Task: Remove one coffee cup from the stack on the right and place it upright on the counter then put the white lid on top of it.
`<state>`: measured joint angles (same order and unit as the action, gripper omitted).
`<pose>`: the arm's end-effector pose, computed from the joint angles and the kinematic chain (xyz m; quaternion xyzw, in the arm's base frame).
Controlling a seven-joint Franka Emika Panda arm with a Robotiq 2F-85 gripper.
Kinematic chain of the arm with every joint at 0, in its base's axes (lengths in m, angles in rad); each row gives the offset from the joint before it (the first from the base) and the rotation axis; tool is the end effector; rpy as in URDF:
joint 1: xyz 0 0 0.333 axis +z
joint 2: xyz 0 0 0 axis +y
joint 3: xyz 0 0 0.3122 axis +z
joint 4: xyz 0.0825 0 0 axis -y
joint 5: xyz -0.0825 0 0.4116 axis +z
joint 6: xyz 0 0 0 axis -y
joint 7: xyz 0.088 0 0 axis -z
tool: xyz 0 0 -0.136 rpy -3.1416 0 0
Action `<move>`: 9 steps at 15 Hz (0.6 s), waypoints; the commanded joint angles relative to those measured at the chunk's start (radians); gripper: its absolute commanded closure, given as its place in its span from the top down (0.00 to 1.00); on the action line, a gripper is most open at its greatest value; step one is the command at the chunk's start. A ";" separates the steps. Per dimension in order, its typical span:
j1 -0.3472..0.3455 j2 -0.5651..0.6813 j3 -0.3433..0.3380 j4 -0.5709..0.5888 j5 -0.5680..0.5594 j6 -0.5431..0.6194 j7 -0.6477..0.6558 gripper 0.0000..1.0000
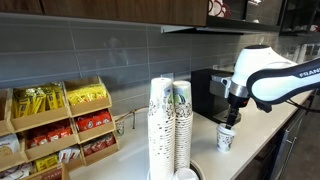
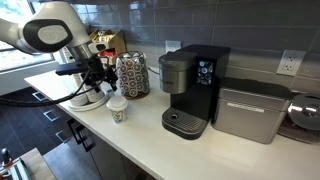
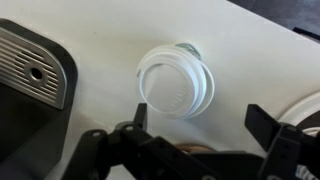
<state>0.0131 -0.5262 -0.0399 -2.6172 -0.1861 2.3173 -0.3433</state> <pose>0.4290 -0.0179 0.3989 0.9686 0.2118 0.0991 0.0844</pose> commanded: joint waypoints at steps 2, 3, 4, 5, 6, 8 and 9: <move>0.045 -0.158 0.012 -0.032 0.020 -0.111 0.001 1.00; 0.053 -0.181 0.017 -0.032 0.021 -0.132 0.006 1.00; 0.061 -0.205 0.021 -0.033 0.023 -0.154 0.012 1.00; 0.067 -0.228 0.025 -0.035 0.024 -0.170 0.019 1.00; 0.073 -0.250 0.029 -0.036 0.026 -0.185 0.028 1.00; 0.082 -0.285 0.037 -0.037 0.024 -0.211 0.041 1.00; 0.087 -0.302 0.041 -0.037 0.024 -0.223 0.048 1.00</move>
<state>0.0807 -0.7513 -0.0087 -2.6252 -0.1760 2.1377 -0.3209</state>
